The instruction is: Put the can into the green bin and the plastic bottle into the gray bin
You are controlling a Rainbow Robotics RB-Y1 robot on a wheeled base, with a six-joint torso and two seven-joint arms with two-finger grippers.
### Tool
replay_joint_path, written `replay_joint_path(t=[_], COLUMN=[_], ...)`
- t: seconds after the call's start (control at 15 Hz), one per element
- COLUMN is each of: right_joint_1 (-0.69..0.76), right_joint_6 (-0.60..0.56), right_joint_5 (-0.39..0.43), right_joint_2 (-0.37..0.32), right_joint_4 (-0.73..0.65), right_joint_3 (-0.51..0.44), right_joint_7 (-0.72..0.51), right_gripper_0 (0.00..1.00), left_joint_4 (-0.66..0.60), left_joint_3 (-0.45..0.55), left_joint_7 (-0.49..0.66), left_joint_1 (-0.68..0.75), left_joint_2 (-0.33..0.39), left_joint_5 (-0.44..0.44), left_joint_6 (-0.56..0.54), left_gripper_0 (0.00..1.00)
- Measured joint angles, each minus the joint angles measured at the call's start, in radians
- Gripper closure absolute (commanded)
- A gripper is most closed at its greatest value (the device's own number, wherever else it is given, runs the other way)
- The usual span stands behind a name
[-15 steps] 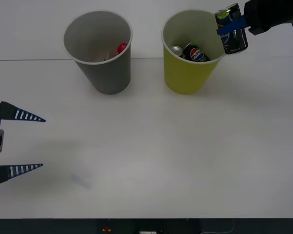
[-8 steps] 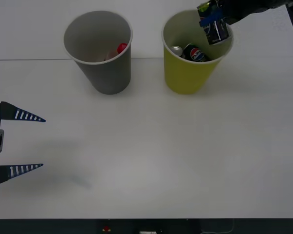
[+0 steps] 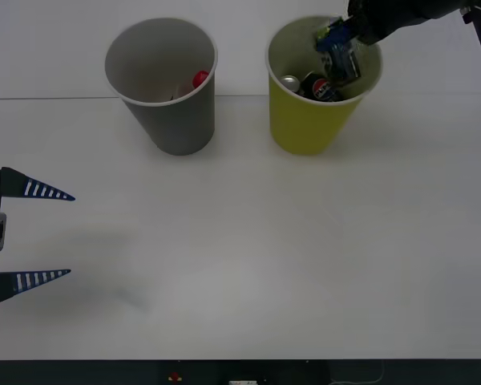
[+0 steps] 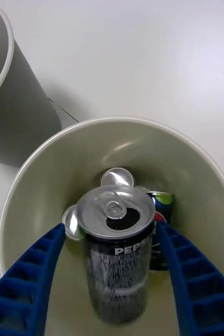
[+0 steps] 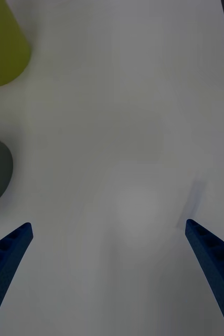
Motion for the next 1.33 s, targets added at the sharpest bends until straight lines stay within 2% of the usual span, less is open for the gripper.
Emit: replay_joint_path(t=[0.13, 0.4, 0.6, 1.0, 1.33], right_joint_1=[0.000, 0.003, 0.063, 0.394, 0.737], right_joint_6=[0.000, 0.000, -0.001, -0.001, -0.001], right_joint_5=[-0.021, -0.156, -0.240, -0.382, -0.482], right_joint_2=[-0.010, -0.067, -0.110, -0.237, -0.282], right_joint_4=[-0.001, -0.011, -0.083, -0.487, -0.757], right_joint_3=[0.000, -0.003, -0.050, -0.244, -0.439], right_joint_7=[0.026, 0.098, 0.135, 0.180, 0.375], right_gripper_0=[0.00, 0.00, 0.00, 0.00, 0.00], left_joint_4=[0.000, 0.000, 0.000, 0.000, 0.000], left_joint_3=[0.000, 0.000, 0.000, 0.000, 0.000], left_joint_7=[0.000, 0.000, 0.000, 0.000, 0.000], left_joint_1=[0.000, 0.000, 0.000, 0.000, 0.000], left_joint_2=[0.000, 0.000, 0.000, 0.000, 0.000], left_joint_5=[0.000, 0.000, 0.000, 0.000, 0.000], left_joint_6=[0.000, 0.000, 0.000, 0.000, 0.000], left_gripper_0=[0.00, 0.00, 0.00, 0.00, 0.00])
